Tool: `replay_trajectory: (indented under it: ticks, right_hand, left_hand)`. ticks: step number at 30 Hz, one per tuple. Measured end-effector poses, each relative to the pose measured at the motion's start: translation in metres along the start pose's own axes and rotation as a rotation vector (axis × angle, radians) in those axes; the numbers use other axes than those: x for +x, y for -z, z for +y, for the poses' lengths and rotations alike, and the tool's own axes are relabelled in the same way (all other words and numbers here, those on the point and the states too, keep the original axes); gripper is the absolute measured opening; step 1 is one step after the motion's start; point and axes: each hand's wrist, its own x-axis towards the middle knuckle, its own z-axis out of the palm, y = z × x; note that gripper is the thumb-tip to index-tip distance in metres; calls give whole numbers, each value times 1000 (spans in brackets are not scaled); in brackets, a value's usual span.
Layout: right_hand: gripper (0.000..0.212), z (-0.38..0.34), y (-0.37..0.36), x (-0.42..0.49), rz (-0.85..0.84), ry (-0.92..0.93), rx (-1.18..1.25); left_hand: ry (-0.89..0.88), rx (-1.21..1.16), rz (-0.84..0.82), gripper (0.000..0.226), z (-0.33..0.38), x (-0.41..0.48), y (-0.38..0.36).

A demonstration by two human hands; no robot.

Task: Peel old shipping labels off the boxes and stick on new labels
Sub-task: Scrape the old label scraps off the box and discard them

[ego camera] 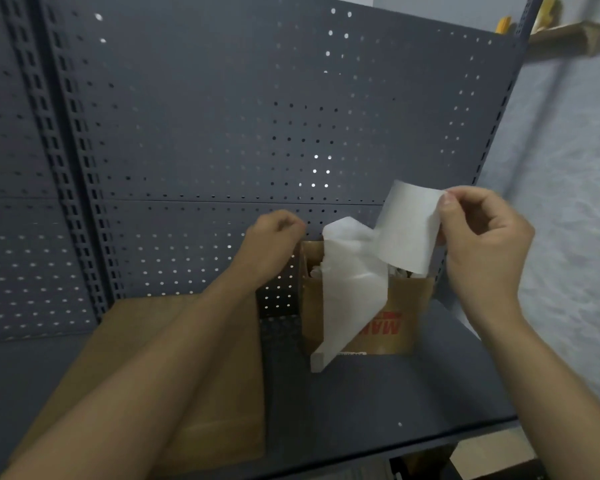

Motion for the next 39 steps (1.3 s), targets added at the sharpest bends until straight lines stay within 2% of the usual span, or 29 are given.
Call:
replay_trajectory:
  ticks: [4, 7, 10, 14, 17, 20, 26, 29, 32, 33, 35, 37, 39]
  right_hand:
    - [11, -22, -37, -21, -177, 90, 14]
    - [13, -40, -63, -41, -325, 185, 16]
    - [8, -54, -87, -62, -468, 274, 50]
    - [14, -63, -116, -85, -599, 395, 31]
    - [15, -64, -133, -101, -644, 414, 18]
    - [22, -64, -146, -118, -727, 429, 14]
    - [29, -58, -159, -144, -907, 449, -79]
    - [35, -53, -160, -153, -977, 359, -78]
    - [18, -50, -162, -157, -792, 201, -45]
    - [8, -47, -163, -156, -719, 110, -41]
    - [14, -42, -168, -153, -664, -101, -55]
    - [10, -35, -170, -150, -711, -335, -22]
    - [15, -35, -172, -153, -766, -557, 105]
  left_hand:
    - [197, -463, -115, 37, 13, -24, 27]
    - [293, -572, -207, 51, 12, -39, 46]
    - [325, -592, -205, 59, 6, -50, 67]
    - [334, -583, -131, 39, -6, -64, 95]
    - [337, -554, -51, 28, -18, -72, 112]
    - [347, -511, 1, 29, -37, -77, 126]
    - [386, -491, -10, 31, -72, -92, 140]
    - [403, -420, 17, 34, -90, -98, 146]
    - [440, -453, 12, 32, -106, -102, 153]
    - [460, -504, 11, 30, -108, -103, 155]
    - [483, -614, 10, 27, -111, -107, 158]
    - [486, -678, -20, 27, -113, -111, 159]
    - [489, -715, -44, 28, -115, -113, 159]
